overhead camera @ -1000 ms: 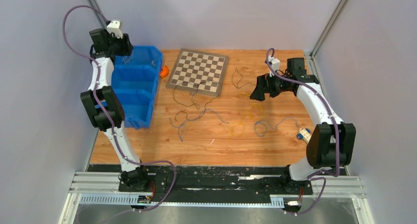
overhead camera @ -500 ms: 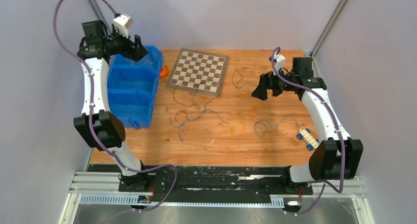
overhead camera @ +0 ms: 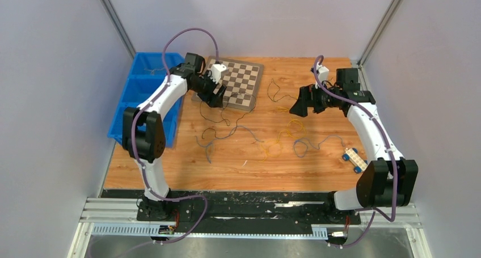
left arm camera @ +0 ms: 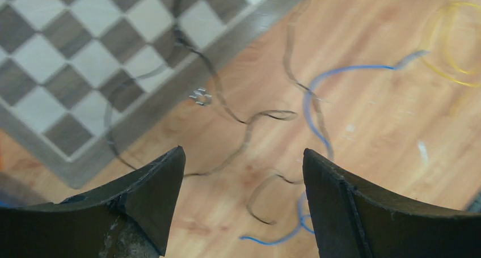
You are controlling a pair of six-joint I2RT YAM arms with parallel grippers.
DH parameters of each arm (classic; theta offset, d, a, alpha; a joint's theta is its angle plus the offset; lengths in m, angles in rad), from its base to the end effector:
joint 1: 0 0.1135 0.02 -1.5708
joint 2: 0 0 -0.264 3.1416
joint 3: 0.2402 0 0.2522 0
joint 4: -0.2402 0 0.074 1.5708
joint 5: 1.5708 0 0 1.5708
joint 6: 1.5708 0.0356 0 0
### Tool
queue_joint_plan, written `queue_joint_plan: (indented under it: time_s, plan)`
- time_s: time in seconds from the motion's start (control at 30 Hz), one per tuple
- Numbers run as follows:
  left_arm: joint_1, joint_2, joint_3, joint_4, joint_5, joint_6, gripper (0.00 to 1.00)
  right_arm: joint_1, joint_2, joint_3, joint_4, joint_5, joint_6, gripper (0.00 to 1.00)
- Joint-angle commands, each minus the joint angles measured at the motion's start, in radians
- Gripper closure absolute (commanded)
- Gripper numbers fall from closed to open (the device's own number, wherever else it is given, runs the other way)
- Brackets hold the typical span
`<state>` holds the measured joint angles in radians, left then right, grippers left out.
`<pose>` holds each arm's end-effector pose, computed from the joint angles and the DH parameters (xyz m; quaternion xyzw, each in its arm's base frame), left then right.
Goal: Untangle the cables
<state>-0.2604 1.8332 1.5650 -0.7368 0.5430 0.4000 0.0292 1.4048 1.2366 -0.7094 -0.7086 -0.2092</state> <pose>0.3785 -0.1199 0.2732 0.3708 0.8508 -0.2381 0.2862 0.2917 0.0317 0.3143 -0.2219 0.8618 0.2963 0.3466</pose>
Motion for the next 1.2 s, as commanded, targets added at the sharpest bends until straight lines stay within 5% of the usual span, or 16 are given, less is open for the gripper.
queue_joint_plan:
  time_s: [0.0, 0.23, 0.53, 0.67, 0.77, 0.83, 0.97, 1.17]
  plan:
    - [0.017, 0.139, 0.189, 0.015, -0.202, 0.077, 0.17, -0.005, 0.018, -0.001, 0.009, -0.025, 0.028, 0.00]
    - [0.014, 0.353, 0.402, -0.068, -0.192, 0.258, 0.17, -0.006, 0.044, 0.003, 0.010, -0.025, 0.028, 0.00]
    - [-0.001, 0.456, 0.450, -0.094, -0.207, 0.374, 0.25, -0.006, 0.065, 0.015, 0.007, -0.026, 0.030, 0.00]
    - [-0.002, 0.452, 0.423, -0.092, -0.247, 0.392, 0.45, -0.007, 0.068, 0.021, 0.008, -0.027, 0.033, 0.00]
    - [-0.001, 0.412, 0.417, -0.095, -0.239, 0.383, 0.82, -0.007, 0.067, 0.024, 0.007, -0.028, 0.032, 0.00]
    - [-0.001, 0.352, 0.431, -0.118, -0.202, 0.353, 0.97, -0.007, 0.064, 0.026, 0.006, -0.026, 0.031, 0.00]
    - [0.017, 0.158, 0.471, -0.153, -0.117, 0.281, 1.00, -0.009, 0.051, 0.030, 0.005, -0.028, 0.033, 0.00]
    - [0.219, -0.046, 0.723, -0.073, -0.022, -0.031, 1.00, -0.009, 0.030, 0.024, 0.005, -0.043, 0.039, 0.00]
